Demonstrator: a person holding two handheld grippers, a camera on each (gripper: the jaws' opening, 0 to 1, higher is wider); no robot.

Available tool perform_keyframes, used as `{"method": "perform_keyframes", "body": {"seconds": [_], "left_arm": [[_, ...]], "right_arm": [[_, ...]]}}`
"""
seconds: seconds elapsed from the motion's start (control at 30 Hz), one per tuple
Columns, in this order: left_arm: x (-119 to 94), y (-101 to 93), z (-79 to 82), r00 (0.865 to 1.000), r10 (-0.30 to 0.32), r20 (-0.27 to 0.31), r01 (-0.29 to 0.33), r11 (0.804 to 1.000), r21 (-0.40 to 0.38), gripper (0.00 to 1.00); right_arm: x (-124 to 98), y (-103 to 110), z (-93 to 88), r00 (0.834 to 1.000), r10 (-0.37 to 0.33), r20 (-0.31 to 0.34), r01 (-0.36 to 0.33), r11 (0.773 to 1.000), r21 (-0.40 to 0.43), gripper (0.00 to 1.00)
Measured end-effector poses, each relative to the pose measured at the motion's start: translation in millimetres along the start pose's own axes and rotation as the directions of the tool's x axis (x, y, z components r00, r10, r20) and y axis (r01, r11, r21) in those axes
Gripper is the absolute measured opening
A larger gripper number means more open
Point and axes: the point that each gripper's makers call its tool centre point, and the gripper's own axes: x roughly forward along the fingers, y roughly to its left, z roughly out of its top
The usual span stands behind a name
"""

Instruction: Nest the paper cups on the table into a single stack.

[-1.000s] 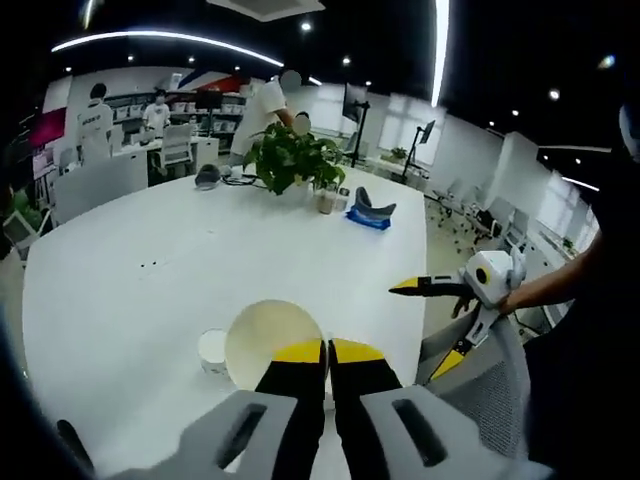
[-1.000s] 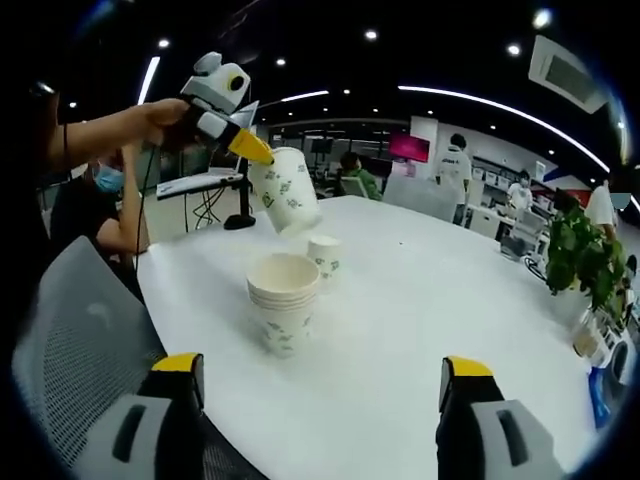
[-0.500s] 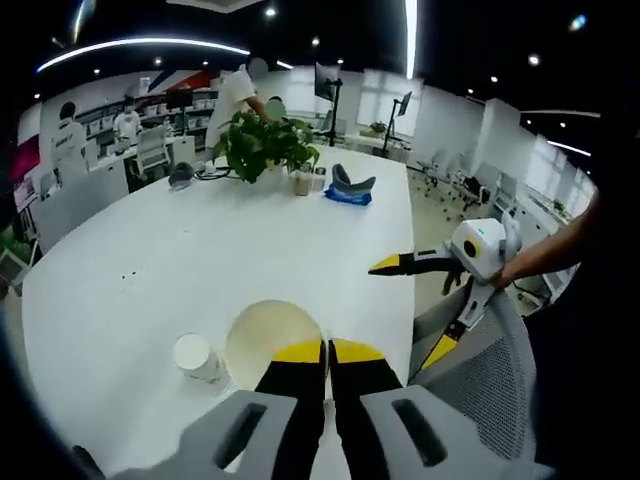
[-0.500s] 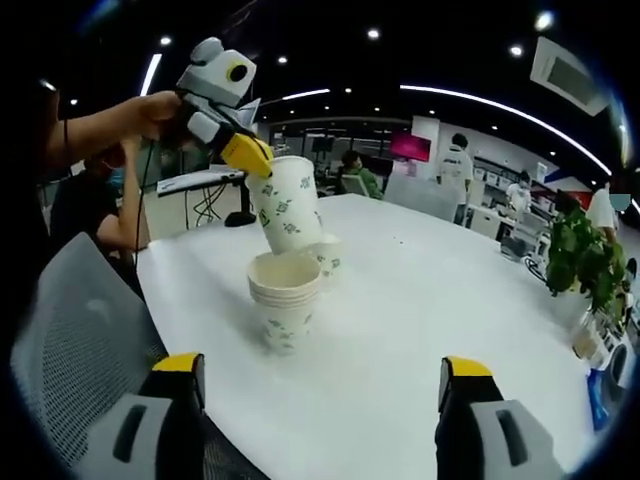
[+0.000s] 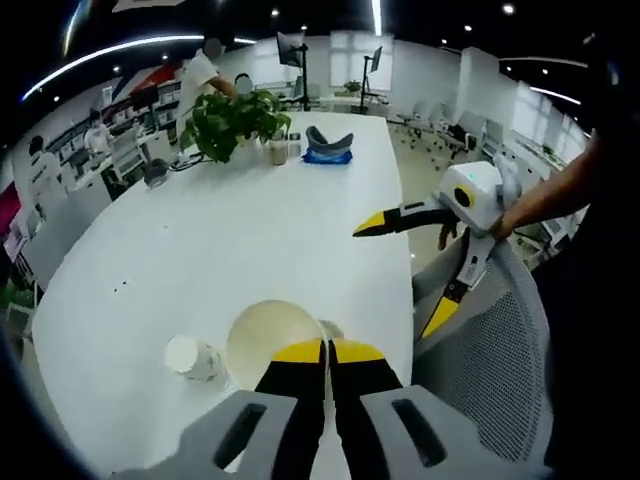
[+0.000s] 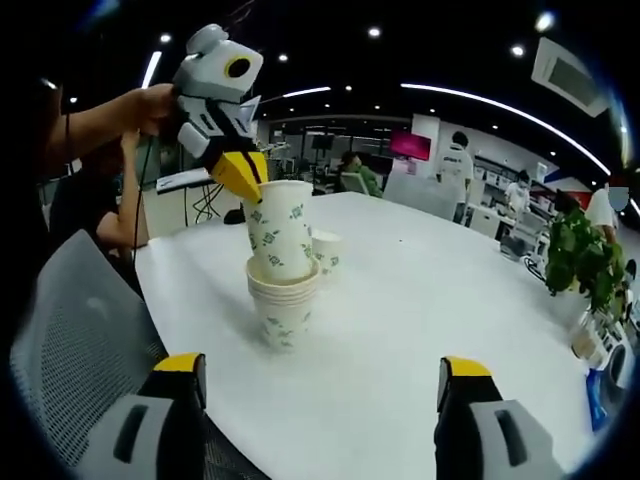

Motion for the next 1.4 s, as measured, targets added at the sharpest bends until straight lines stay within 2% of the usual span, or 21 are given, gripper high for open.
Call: {"method": "perform_keyframes", "body": {"seconds": [0.3, 0.47, 0.67, 0.8, 1.03, 1.4], "left_arm": [[25.4, 1.7, -16.1, 0.998, -0.022, -0.058, 0.023, 1.0, 0.017, 0.0], [38.3, -2.3, -23.1, 0.995, -0.061, -0.079, 0.061, 0.998, -0.004, 0.0], [52.2, -3.6, -34.1, 0.989, -0.113, -0.099, 0.107, 0.992, -0.065, 0.01], [58.1, -4.9, -39.0, 0.985, -0.134, -0.105, 0.124, 0.988, -0.09, 0.01], [60.7, -11.5, -37.2, 0.983, -0.154, -0.099, 0.143, 0.984, -0.11, 0.02], [63.3, -15.6, -39.1, 0.981, -0.157, -0.117, 0.146, 0.984, -0.1, 0.03]], "right_arm": [[0.1, -1.6, -0.4, 1.0, -0.004, 0.0, 0.004, 1.0, 0.003, 0.98], [0.0, -2.7, -0.6, 1.0, -0.005, 0.003, 0.005, 1.0, 0.007, 0.97], [-0.2, -2.9, 0.1, 1.0, -0.008, 0.005, 0.008, 1.0, 0.009, 0.97], [-0.5, -2.2, 1.0, 1.0, -0.008, 0.005, 0.008, 1.0, 0.009, 0.97], [-0.9, -1.8, 2.4, 1.0, -0.01, 0.006, 0.01, 1.0, 0.01, 0.97], [-0.6, -3.5, 1.4, 1.0, -0.01, 0.007, 0.01, 1.0, 0.013, 0.97]]}}
